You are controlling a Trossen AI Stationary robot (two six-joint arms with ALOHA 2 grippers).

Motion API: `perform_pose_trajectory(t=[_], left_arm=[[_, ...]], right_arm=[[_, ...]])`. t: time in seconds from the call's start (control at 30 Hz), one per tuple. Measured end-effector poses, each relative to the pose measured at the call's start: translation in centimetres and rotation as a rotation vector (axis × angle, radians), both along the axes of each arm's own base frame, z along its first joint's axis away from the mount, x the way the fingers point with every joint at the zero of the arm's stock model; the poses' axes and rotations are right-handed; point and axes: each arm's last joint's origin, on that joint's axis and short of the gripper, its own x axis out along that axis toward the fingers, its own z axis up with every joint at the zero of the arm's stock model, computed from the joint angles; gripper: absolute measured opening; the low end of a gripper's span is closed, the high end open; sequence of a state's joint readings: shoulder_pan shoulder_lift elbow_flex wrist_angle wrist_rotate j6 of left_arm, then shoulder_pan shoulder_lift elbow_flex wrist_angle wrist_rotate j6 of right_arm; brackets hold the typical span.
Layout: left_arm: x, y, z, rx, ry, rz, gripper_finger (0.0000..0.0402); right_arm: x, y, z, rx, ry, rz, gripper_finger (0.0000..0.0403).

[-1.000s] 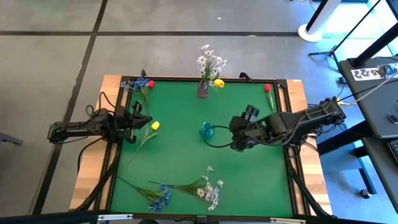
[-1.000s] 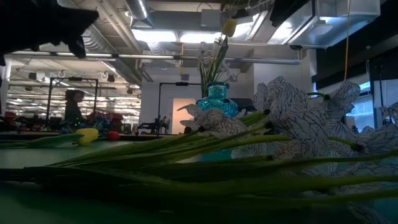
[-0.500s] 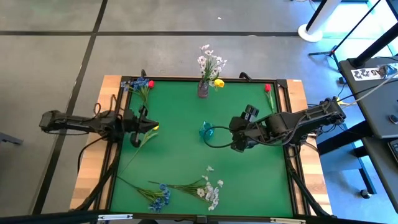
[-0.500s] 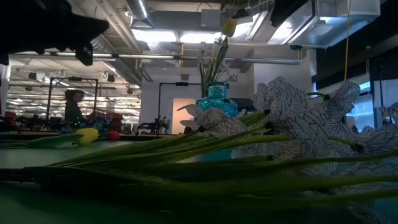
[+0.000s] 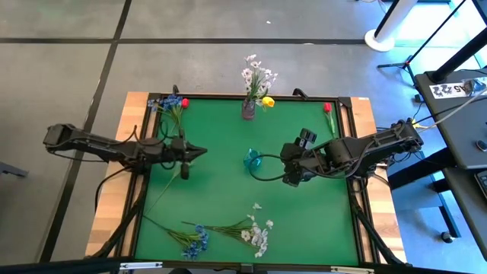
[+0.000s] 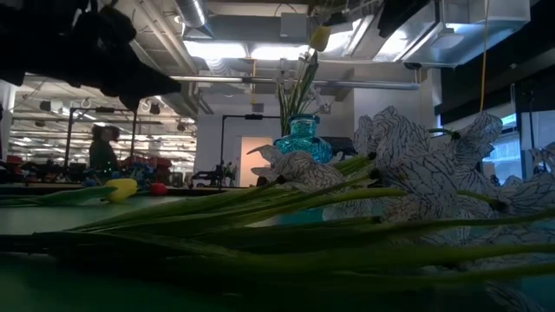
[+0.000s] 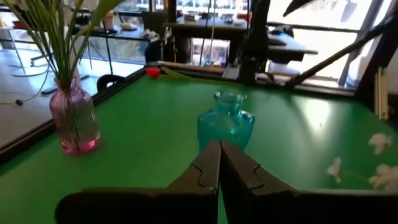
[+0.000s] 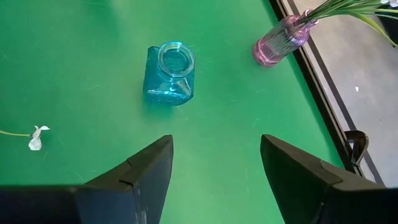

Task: Sort flowers into vase by color
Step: Put the yellow tulip into the violet vase

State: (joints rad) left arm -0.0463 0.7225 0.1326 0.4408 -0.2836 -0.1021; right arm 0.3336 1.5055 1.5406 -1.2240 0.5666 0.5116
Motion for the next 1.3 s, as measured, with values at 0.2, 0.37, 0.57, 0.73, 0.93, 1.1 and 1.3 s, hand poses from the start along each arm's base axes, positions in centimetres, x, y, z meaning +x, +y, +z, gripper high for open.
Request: perform_pose_trajectory(t=[0.2,0.37,0.57,0.73,0.93,1.1,1.3], left_arm=[[-0.1,0.0,-1.3,-0.09,0.109,0.062,0.0],[-0.5,-1.0,-2.2,-0.183,0.173,0.074,0.0],[-0.4,-2.6,-3.4,-0.202,0.235,0.107,0.0],[0.8,-3.6,-3.6,-0.184,0.371,0.176,0.0],[2.6,-3.1,-4.9,-0.17,0.565,0.333,0.0013],[3.0,-2.1,-6.3,-0.283,0.638,0.405,0.0067],[3.9,-2.2,-4.1,-0.344,0.734,0.394,0.0129]], right_arm=[[0.0,0.0,0.0,0.004,-0.003,-0.005,0.0243],[0.0,0.0,0.0,0.005,-0.007,-0.006,0.0243],[0.1,0.0,0.0,0.002,-0.014,-0.014,0.0243],[0.2,0.0,0.1,0.007,-0.028,-0.015,0.0243],[0.2,0.1,0.0,0.016,-0.024,-0.011,0.0243],[0.2,0.1,-0.3,0.027,-0.01,-0.005,0.0243],[0.2,0.1,-0.9,0.026,0.021,0.002,0.0243]])
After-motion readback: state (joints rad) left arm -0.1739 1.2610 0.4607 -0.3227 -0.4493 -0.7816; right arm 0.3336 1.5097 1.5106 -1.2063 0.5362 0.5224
